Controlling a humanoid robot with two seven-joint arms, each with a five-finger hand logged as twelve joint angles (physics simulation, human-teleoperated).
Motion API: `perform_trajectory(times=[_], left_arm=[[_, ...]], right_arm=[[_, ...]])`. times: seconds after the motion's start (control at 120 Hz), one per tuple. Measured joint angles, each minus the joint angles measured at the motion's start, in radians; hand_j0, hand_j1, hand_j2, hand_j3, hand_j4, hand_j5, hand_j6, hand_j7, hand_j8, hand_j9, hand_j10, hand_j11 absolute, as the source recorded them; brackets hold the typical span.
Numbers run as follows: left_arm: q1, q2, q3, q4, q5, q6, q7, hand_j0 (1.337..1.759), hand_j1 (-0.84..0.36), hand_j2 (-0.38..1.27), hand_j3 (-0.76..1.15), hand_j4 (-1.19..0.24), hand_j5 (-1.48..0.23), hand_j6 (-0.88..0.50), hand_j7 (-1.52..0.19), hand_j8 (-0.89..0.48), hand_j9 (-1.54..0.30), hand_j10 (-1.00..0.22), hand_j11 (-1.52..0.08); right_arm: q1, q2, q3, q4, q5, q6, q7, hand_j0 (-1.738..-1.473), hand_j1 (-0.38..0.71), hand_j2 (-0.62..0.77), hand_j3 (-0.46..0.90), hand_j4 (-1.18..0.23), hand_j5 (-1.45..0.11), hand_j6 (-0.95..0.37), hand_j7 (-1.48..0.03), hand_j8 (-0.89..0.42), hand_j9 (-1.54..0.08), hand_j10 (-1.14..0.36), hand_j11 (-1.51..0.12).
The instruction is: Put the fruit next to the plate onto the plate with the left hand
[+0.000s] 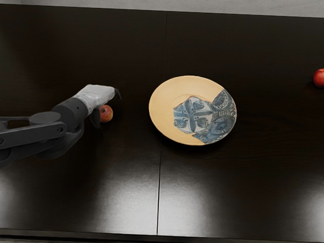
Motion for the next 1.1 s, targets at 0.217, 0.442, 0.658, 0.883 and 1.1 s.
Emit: perform_trajectory(times=[0.217, 0.442, 0.658, 0.883, 1.1], left_arm=[[0.004, 0.000, 0.008, 0.007, 0.000, -0.002, 0.000, 1.658, -0.05, 0.07, 0.00, -0.34, -0.44, -0.34, -0.44, -0.34, -0.44, -0.34, -0.44], [-0.022, 0.000, 0.002, 0.011, -0.012, -0.052, 0.000, 1.658, -0.06, 0.07, 0.00, -0.34, -0.44, -0.35, -0.44, -0.34, -0.44, -0.34, -0.44], [-0.032, -0.020, -0.001, 0.025, -0.042, -0.113, 0.000, 1.658, -0.06, 0.07, 0.00, -0.34, -0.44, -0.34, -0.44, -0.34, -0.44, -0.34, -0.44], [-0.034, -0.018, 0.002, 0.032, -0.049, -0.121, 0.000, 1.658, -0.09, 0.08, 0.00, -0.37, -0.48, -0.38, -0.48, -0.38, -0.48, -0.37, -0.48], [-0.031, -0.009, 0.005, 0.033, -0.050, -0.122, 0.000, 1.658, -0.15, 0.09, 0.00, -0.42, -0.54, -0.42, -0.54, -0.42, -0.54, -0.42, -0.54]], right_arm=[[0.000, 0.000, 0.000, 0.000, 0.000, 0.000, 0.000, -1.658, -0.35, 0.00, 0.00, 0.00, 0.00, 0.00, 0.00, 0.00, 0.00, 0.00, 0.00], [0.000, 0.000, 0.000, 0.000, 0.000, 0.000, 0.000, -1.658, -0.35, 0.00, 0.00, 0.00, 0.00, 0.00, 0.00, 0.00, 0.00, 0.00, 0.00], [0.000, 0.000, 0.000, 0.000, 0.000, 0.000, 0.000, -1.658, -0.35, 0.00, 0.00, 0.00, 0.00, 0.00, 0.00, 0.00, 0.00, 0.00, 0.00], [0.000, 0.000, 0.000, 0.000, 0.000, 0.000, 0.000, -1.658, -0.35, 0.00, 0.00, 0.00, 0.00, 0.00, 0.00, 0.00, 0.00, 0.00, 0.00], [0.000, 0.000, 0.000, 0.000, 0.000, 0.000, 0.000, -1.658, -0.35, 0.00, 0.00, 0.00, 0.00, 0.00, 0.00, 0.00, 0.00, 0.00, 0.00]])
